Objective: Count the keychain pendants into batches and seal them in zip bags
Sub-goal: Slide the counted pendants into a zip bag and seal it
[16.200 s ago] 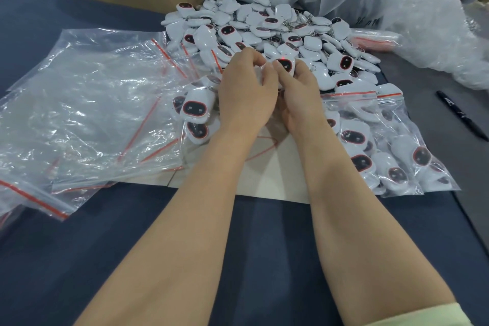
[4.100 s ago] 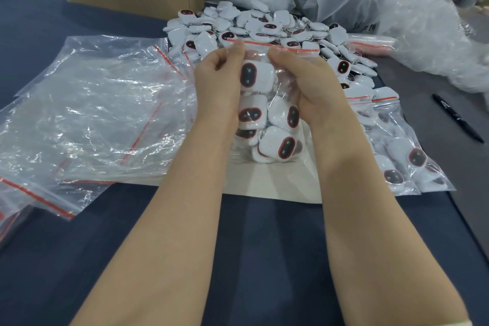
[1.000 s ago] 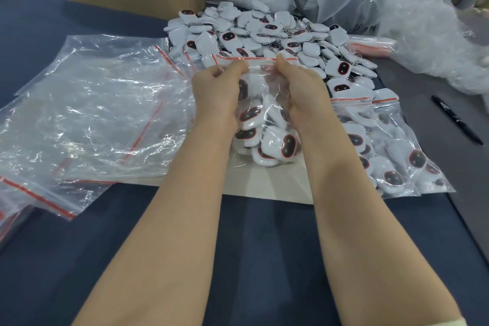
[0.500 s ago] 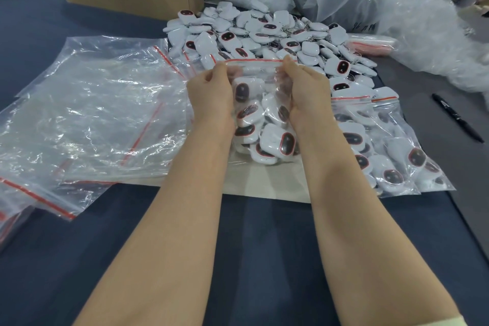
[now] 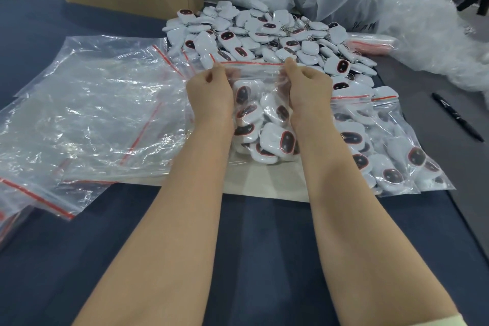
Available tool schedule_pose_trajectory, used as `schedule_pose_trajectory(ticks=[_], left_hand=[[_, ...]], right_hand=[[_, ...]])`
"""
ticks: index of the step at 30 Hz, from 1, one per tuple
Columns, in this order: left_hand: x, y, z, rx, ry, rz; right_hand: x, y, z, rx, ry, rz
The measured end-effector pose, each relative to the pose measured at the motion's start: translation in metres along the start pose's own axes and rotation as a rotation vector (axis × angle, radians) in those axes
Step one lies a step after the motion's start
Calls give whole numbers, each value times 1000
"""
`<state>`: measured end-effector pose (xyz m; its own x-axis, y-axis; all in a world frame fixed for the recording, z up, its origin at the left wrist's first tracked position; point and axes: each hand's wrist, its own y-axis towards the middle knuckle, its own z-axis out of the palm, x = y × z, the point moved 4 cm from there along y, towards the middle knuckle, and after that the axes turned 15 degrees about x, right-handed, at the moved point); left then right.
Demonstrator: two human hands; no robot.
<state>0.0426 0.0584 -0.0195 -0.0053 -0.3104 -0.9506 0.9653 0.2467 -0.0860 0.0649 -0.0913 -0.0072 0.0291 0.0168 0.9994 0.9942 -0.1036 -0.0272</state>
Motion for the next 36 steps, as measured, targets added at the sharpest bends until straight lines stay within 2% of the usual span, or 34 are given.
schedule_pose_trajectory(ticks=[4,8,17,21,24,26,30,32,34,36], left_hand=[[-4,-1,0,54,10,0],[-5,-3,5,127,11,-32],[1,-1,1,79,-7,-75],[2,-1,-1,62,-27,-75],[1,-1,1,103,-44,-67],[-1,0,5,194,-59,-65],[1,-7,17,450,169,-153],[4,-9,22,557,357,-96],[3,-13,26,597,439,-10],[-1,-15,30,561,479,88]], right_hand=[[-1,0,2,83,152,30],[-2,-2,8,200,110,81],[-3,-7,5,61,143,91],[-7,-4,2,63,195,109],[-8,-3,0,51,187,123],[-8,-2,-3,19,292,128],[-1,-1,-8,21,739,31],[6,-2,-11,29,884,-47],[10,-3,-14,17,902,-92],[17,-4,-18,-34,761,-83]])
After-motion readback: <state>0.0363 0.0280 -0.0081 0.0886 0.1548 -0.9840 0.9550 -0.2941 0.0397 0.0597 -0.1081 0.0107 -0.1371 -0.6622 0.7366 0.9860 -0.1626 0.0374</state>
